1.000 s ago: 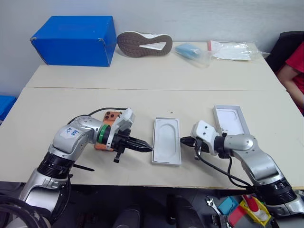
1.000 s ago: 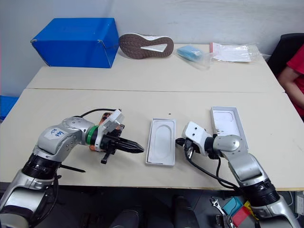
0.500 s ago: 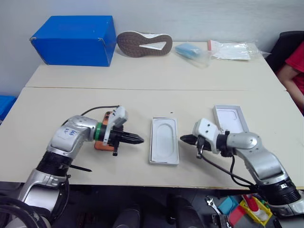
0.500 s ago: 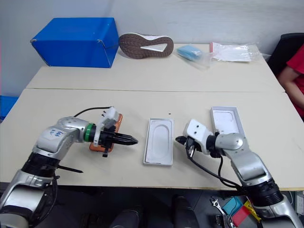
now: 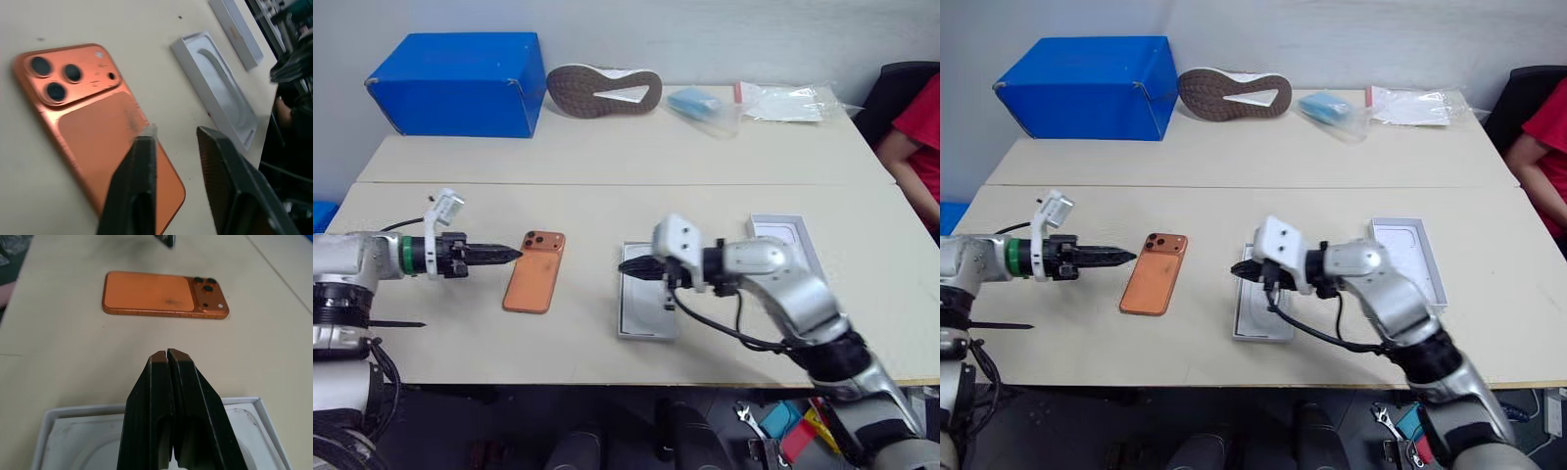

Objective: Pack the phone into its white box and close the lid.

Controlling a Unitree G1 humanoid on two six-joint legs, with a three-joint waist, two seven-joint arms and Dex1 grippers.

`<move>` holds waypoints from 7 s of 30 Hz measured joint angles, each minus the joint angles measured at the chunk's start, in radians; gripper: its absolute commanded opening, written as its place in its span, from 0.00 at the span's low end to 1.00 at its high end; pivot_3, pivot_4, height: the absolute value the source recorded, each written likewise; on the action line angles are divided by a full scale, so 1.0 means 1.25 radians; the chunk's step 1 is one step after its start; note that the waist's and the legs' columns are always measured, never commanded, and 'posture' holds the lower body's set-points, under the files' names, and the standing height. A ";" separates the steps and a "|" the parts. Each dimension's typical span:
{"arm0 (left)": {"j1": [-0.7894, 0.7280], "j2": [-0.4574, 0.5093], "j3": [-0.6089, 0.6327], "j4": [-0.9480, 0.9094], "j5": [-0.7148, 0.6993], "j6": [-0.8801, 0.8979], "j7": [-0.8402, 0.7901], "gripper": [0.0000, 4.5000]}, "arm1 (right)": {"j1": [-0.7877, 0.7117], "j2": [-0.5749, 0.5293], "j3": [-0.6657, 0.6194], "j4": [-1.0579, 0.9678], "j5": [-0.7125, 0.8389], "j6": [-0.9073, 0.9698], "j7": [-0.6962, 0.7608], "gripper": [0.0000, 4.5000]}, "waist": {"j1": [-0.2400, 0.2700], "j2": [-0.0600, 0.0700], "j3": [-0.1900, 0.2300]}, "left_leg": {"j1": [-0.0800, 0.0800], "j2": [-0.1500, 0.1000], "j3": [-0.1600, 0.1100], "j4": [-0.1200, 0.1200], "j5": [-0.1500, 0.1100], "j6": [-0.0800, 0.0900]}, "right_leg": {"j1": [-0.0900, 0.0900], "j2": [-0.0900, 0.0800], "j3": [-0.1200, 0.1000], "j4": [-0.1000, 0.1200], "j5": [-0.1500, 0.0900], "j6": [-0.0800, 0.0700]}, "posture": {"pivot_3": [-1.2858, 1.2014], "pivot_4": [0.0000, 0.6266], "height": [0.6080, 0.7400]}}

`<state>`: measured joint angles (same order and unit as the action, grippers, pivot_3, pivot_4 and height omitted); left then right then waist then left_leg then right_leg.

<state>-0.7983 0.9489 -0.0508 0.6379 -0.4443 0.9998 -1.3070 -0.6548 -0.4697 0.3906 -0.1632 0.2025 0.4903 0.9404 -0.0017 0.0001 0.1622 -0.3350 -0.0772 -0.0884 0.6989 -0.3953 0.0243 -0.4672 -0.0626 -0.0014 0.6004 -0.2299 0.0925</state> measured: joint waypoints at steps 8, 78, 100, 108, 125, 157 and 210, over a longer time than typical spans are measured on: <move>-0.118 -0.045 -0.124 0.186 0.138 0.038 -0.006 0.80 | -0.128 0.141 0.094 0.277 -0.150 -0.149 -0.031 0.00 | -0.008 -0.001 -0.001 | -0.001 -0.003 0.003 0.000 0.000 0.000 | -0.008 -0.002 -0.011 0.010 0.000 0.000 | 0.52 0.24 1.00; -0.007 -0.160 0.092 -0.063 -0.007 0.427 0.341 0.80 | -0.155 0.294 0.099 0.539 -0.316 -0.267 0.030 0.00 | -0.022 0.013 -0.019 | 0.015 -0.009 -0.010 -0.009 0.007 -0.004 | 0.008 -0.011 -0.005 0.010 -0.002 -0.003 | 0.52 0.24 1.00; -0.029 -0.200 -0.019 0.028 -0.042 0.343 0.177 0.80 | -0.155 0.298 0.094 0.543 -0.326 -0.282 0.026 0.00 | -0.018 0.012 -0.020 | 0.013 -0.012 -0.011 -0.012 0.010 -0.004 | 0.005 -0.012 -0.004 0.013 -0.003 -0.004 | 0.52 0.24 1.00; -0.014 -0.203 -0.034 0.063 -0.063 0.344 0.108 0.80 | -0.153 0.294 0.094 0.538 -0.323 -0.283 0.030 0.00 | -0.024 0.011 -0.020 | 0.011 -0.011 -0.011 -0.013 0.010 -0.004 | 0.003 -0.012 -0.004 0.009 -0.003 -0.004 | 0.52 0.24 1.00; -0.022 -0.177 -0.057 0.103 -0.049 0.342 0.084 0.03 | -0.120 0.288 0.087 0.476 -0.295 -0.281 0.041 0.00 | -0.026 0.004 -0.014 | 0.009 -0.010 -0.011 -0.013 0.010 -0.004 | 0.001 -0.012 -0.005 0.008 -0.003 -0.004 | 0.52 0.24 1.00; 0.317 -0.430 0.225 -0.498 -0.699 0.495 0.784 0.03 | 0.475 -0.303 -0.606 -0.476 0.267 0.218 0.078 1.00 | 0.032 -0.005 -0.004 | 0.008 -0.008 -0.010 -0.012 0.007 -0.001 | 0.006 -0.013 -0.005 -0.004 -0.001 -0.002 | 0.52 0.24 1.00; 0.193 -0.522 -0.060 -0.291 -1.196 0.262 1.427 0.44 | 0.578 -0.350 -0.602 -0.532 0.303 0.166 -0.077 1.00 | 0.046 -0.006 -0.004 | 0.007 -0.010 -0.009 -0.012 0.009 -0.002 | 0.005 -0.013 -0.004 -0.006 0.000 0.000 | 0.52 0.24 1.00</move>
<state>-0.5572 0.2960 -0.1259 0.2743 -1.9391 1.3279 0.4763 0.0682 -0.9070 -0.3614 -0.8277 0.5814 0.6979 0.8446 0.0554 -0.0068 0.1573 -0.3257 -0.0897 -0.0995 0.6845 -0.3846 0.0220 -0.4603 -0.0786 -0.0064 0.5931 -0.2300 0.0929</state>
